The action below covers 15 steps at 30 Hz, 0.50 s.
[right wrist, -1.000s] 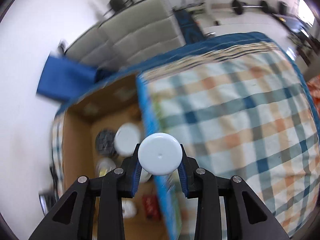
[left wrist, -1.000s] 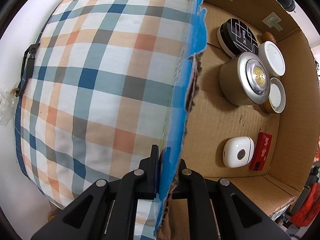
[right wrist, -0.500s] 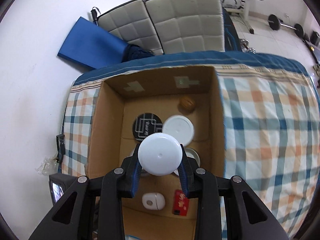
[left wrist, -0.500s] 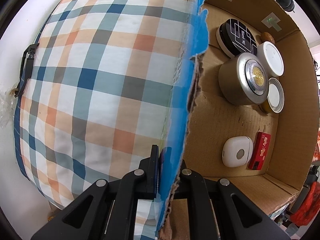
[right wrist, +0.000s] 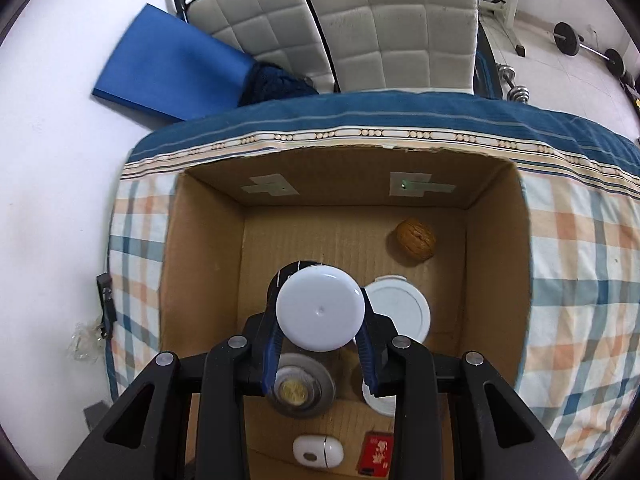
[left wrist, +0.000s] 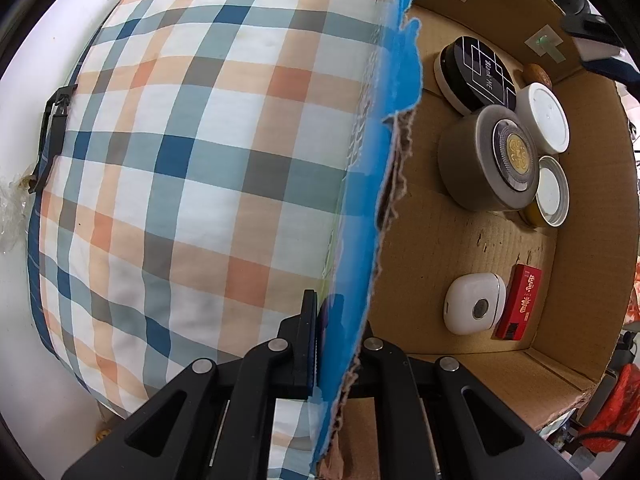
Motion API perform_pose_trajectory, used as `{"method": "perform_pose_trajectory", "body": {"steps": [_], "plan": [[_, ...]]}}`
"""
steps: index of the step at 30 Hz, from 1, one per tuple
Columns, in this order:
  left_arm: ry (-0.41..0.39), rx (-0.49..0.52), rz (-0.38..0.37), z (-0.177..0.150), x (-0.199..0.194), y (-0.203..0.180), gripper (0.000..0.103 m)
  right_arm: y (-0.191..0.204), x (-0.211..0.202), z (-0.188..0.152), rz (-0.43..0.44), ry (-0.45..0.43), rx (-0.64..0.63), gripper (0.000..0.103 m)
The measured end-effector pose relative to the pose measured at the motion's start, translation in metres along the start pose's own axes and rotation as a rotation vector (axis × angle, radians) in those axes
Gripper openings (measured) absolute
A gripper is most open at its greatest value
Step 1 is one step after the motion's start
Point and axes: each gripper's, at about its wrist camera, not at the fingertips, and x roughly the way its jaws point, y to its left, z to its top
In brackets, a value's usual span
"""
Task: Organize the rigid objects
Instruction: 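Carry the white cylinder over the cardboard box with the right tool, then lower the white cylinder into the box and open the right tool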
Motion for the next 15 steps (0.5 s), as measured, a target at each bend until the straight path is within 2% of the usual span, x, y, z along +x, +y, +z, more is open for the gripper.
{"method": "perform_pose_trajectory", "body": {"steps": [15], "plan": [[0.014, -0.005, -0.008, 0.008, 0.004, 0.004, 0.005, -0.001, 0.040, 0.029, -0.021, 0.051, 0.004, 0.035]]}}
